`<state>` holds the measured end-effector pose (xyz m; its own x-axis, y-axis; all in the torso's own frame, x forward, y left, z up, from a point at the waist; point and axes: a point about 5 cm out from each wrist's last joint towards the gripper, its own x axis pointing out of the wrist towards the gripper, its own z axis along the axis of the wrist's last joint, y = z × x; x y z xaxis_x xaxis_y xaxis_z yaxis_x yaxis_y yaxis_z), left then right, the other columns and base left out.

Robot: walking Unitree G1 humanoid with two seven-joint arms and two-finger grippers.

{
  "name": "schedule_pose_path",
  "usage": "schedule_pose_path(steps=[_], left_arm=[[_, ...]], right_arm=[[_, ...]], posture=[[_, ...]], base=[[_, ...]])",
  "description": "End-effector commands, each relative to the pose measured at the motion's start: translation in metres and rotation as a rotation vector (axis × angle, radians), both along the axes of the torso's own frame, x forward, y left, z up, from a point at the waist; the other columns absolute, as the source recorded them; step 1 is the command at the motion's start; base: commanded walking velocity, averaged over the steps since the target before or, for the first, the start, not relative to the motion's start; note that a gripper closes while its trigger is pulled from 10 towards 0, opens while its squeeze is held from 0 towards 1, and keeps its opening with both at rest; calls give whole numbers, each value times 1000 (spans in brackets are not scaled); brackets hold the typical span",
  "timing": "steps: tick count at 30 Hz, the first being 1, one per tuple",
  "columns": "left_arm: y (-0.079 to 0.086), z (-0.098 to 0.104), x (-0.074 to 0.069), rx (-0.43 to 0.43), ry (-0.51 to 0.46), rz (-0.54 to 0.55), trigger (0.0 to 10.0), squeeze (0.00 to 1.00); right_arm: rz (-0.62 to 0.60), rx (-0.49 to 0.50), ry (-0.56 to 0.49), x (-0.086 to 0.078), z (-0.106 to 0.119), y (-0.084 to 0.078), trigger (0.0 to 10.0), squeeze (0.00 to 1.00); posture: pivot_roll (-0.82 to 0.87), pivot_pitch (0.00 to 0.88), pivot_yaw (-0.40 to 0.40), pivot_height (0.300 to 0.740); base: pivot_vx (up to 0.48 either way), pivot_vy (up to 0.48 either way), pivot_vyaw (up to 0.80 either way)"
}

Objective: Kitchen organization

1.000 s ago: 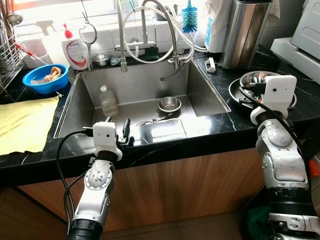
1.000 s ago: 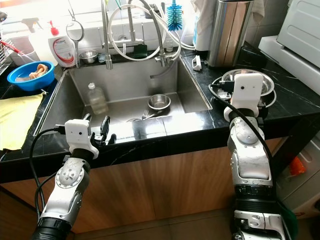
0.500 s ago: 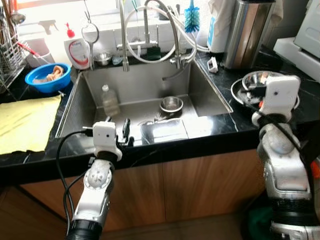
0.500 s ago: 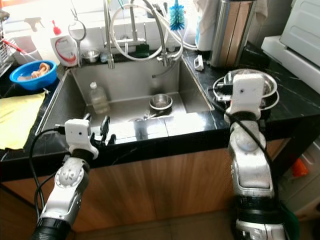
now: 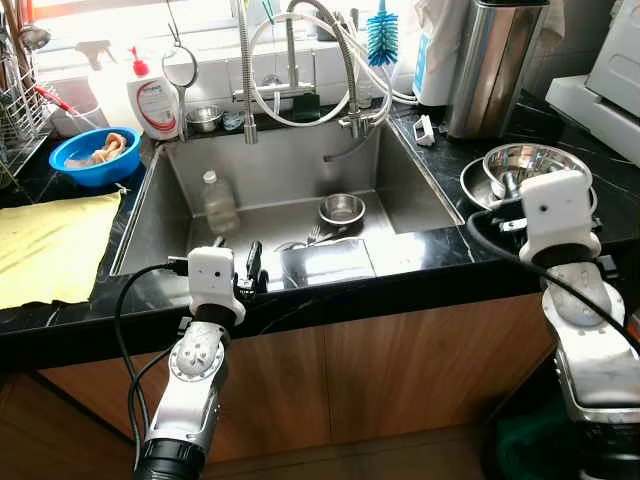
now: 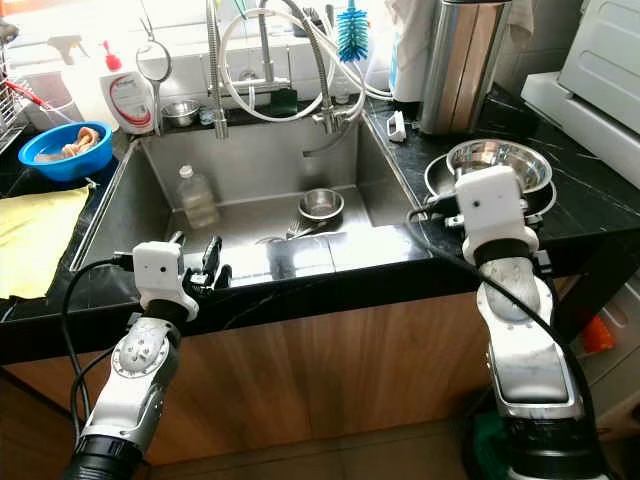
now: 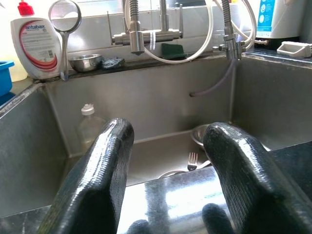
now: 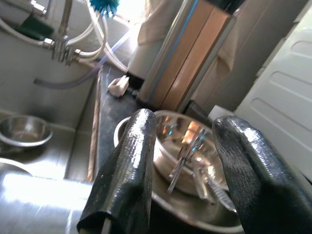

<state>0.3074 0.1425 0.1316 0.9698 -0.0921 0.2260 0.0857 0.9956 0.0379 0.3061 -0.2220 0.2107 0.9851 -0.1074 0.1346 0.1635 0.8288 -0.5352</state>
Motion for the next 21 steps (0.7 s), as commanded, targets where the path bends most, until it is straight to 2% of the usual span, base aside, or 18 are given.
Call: schedule_pose_path(steps=[1, 6, 7, 11, 12, 21], left_arm=[[0, 5, 2, 3, -21, -5, 10000, 0], [1, 4, 2, 5, -19, -3, 10000, 0], [1, 4, 2, 4, -18, -2, 10000, 0], [1, 3, 1, 4, -15, 1, 10000, 0], [1, 3, 1, 4, -14, 1, 10000, 0], [1, 3, 1, 4, -13, 2, 10000, 0]], right_arm=[[19, -8, 16, 0, 2, 2, 10000, 0], [42, -17, 47, 3, 1, 2, 10000, 0], [37, -11, 44, 4, 2, 1, 10000, 1000], [33, -23, 62, 9, 5, 1, 10000, 1000], [25, -31, 62, 9, 6, 0, 10000, 0], [-30, -51, 115, 9, 3, -9, 10000, 0]], posture=[[-187, 0, 96, 740], [-185, 0, 96, 740], [-185, 0, 96, 740], [-181, 0, 95, 740], [-181, 0, 95, 740], [-181, 0, 95, 740]], base=[[0, 0, 0], [0, 0, 0], [0, 0, 0], [0, 0, 0], [0, 0, 0], [0, 0, 0]])
